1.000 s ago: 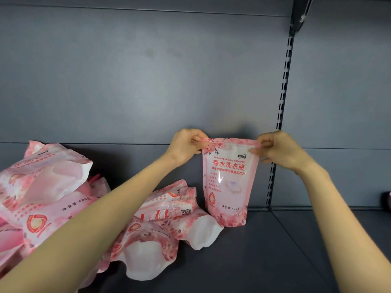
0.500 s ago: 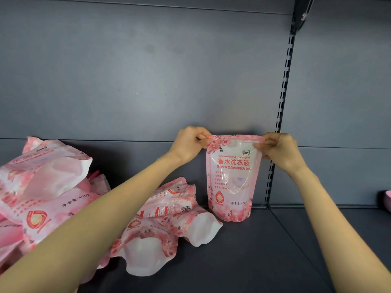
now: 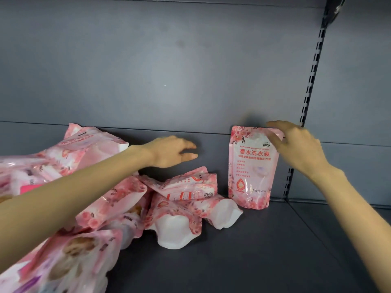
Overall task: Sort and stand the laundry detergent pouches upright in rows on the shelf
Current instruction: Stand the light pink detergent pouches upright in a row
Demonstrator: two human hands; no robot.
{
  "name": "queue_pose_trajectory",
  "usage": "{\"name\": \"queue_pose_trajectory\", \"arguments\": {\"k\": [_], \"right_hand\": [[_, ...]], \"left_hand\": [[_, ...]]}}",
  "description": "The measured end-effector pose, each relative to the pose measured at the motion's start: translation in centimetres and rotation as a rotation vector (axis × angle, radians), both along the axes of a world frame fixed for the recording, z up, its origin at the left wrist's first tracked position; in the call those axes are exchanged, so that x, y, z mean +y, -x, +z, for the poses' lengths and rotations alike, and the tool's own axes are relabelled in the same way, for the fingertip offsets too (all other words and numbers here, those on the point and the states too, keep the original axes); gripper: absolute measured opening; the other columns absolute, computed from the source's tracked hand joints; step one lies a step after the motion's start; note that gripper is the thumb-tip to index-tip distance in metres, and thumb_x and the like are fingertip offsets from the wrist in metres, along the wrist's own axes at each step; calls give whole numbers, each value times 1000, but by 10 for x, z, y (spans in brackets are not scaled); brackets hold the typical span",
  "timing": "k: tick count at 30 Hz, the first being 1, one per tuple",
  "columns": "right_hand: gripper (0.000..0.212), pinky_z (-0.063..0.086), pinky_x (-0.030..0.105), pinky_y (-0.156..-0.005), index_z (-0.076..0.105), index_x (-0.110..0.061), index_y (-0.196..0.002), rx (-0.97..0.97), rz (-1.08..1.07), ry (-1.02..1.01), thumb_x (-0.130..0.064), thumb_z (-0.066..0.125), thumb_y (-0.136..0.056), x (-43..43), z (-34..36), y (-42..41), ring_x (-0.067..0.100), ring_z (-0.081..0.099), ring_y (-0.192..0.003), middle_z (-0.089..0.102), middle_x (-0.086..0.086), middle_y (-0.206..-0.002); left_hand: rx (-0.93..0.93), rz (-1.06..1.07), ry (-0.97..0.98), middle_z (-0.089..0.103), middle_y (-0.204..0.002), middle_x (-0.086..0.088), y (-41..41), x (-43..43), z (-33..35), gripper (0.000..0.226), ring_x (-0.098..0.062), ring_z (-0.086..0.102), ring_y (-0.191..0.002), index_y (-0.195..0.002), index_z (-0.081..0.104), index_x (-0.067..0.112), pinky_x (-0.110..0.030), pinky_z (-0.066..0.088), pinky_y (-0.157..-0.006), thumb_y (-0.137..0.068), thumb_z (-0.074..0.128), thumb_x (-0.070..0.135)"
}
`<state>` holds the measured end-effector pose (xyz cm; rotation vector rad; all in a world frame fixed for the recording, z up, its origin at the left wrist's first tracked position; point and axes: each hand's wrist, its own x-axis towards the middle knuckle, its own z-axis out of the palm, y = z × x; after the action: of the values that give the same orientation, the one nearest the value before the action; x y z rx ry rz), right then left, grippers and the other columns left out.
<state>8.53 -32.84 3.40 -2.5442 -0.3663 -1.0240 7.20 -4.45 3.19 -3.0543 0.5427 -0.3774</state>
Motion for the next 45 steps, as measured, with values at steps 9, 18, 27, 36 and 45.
{"name": "queue_pose_trajectory", "arguments": {"k": [9,18,27,36,45], "right_hand": [[64,21,40,-113,18,-29,-148,267,109,474,-60,22,-92,47,-28,25,13,15,-144,16,-6,-157],[65,16,40,-115,17,-28,-149,294,261,609,-60,26,-93,102,-63,6,13,10,-144,13,-5,-157],[65,29,37,-109,29,-29,-144,322,345,599,-60,42,-89,120,-77,-12,14,34,-135,34,-8,-149],[63,41,32,-92,39,-26,-137,296,364,498,-56,55,-84,119,-75,-14,15,51,-118,50,-8,-135],[47,40,25,-67,50,-23,-115,226,449,239,-51,63,-80,111,-80,-20,13,58,-95,59,-9,-110]], "left_hand": [[69,120,-313,15,-156,4,33,27,-30,67,-12,8,-144,-149,12,18,-42,5,-117,-94,20,57],[169,143,-410,51,-134,-2,26,26,-51,55,-21,35,-133,-134,44,18,-49,7,-114,-93,33,53],[56,156,-589,60,-114,-9,25,19,-51,28,-28,58,-108,-114,54,10,-46,17,-114,-97,44,29],[-288,44,-444,67,-91,-4,25,22,-37,18,-29,57,-80,-78,55,22,-31,39,-91,-90,42,20],[-342,71,-299,64,-87,-1,21,12,-17,25,-23,50,-74,-91,64,24,-26,25,-59,-91,48,44]]}}
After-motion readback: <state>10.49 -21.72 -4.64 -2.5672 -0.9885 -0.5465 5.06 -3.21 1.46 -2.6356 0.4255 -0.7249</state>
